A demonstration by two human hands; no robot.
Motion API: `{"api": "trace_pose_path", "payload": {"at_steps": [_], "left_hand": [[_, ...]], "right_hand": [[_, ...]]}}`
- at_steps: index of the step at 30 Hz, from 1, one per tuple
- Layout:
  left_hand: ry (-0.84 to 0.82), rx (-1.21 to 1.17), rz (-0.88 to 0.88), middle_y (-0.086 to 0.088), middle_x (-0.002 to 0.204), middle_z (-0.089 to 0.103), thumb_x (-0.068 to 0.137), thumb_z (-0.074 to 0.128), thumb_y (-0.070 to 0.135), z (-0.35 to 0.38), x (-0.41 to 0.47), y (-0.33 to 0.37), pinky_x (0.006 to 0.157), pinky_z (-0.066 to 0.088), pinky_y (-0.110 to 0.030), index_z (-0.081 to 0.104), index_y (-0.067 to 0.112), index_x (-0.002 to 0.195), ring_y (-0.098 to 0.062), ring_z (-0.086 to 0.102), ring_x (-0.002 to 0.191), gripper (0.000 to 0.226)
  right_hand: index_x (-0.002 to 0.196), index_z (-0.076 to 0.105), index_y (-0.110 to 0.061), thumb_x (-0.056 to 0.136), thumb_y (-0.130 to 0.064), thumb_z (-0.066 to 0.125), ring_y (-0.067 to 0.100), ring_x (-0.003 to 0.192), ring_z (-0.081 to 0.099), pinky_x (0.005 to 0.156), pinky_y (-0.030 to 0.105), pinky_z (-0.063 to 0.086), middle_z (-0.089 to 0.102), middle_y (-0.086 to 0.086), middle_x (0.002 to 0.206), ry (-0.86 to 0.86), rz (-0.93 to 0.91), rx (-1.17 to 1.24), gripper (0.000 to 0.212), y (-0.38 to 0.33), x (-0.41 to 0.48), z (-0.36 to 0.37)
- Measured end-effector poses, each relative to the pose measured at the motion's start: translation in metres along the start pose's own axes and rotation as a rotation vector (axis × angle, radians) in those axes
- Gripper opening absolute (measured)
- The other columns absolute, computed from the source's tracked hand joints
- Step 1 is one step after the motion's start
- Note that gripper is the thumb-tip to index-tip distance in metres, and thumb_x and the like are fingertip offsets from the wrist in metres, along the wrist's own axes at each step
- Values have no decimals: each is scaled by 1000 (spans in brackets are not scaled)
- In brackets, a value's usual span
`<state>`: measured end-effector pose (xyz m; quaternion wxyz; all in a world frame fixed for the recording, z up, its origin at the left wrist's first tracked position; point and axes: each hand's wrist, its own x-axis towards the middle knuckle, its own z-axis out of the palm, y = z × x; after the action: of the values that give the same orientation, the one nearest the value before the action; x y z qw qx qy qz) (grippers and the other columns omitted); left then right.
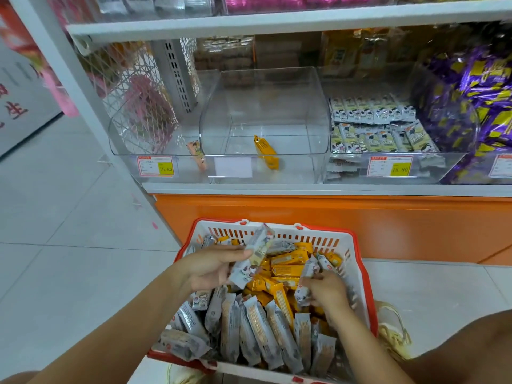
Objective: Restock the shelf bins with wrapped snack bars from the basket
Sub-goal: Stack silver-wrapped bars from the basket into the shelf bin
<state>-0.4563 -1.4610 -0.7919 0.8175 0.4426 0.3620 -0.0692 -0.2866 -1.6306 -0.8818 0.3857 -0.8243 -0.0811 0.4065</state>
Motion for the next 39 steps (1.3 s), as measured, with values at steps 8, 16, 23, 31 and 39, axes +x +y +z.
{"api": "trace_pose_path", "payload": {"at_steps": [8,16,23,31,39], "left_hand": [[-95,-164,156,-21,125,59,79,69,17,23,2,6,98,46,-42,57,2,126,-28,61,109,51],[-184,-260,253,-11,93,71,72,77,10,48,6,12,69,58,-38,75,10,96,-23,70,85,24],[-113,-268,309,-14,101,71,84,52,6,64,11,20,70,59,-37,75,10,96,-23,71,89,26],[-157,-149,327,-16,115,66,81,67,10,71,10,42,69,58,-36,65,6,117,-25,69,92,36],[-352,-233,207,-18,112,66,61,89,15,71,3,62,81,57,-46,69,2,111,-30,68,99,56]], "right_hand": [[80,49,-16,80,-30,76,4,62,60,57,19,49,61,2,78,113,-593,-28,30,-74,-53,-21],[93,52,-24,82,-35,73,4,67,57,55,23,46,60,-11,80,358,-757,-100,26,-82,-75,-19],[104,58,-22,89,-30,66,3,82,60,69,26,52,64,-12,92,363,-852,-27,19,-85,-74,-26],[128,49,-33,85,-23,71,-1,94,57,78,21,50,59,-20,107,206,-798,22,50,-100,-80,-51],[103,68,-27,74,12,60,-2,104,45,89,3,33,53,-17,104,284,-1033,-359,49,-101,-79,-113]]}}
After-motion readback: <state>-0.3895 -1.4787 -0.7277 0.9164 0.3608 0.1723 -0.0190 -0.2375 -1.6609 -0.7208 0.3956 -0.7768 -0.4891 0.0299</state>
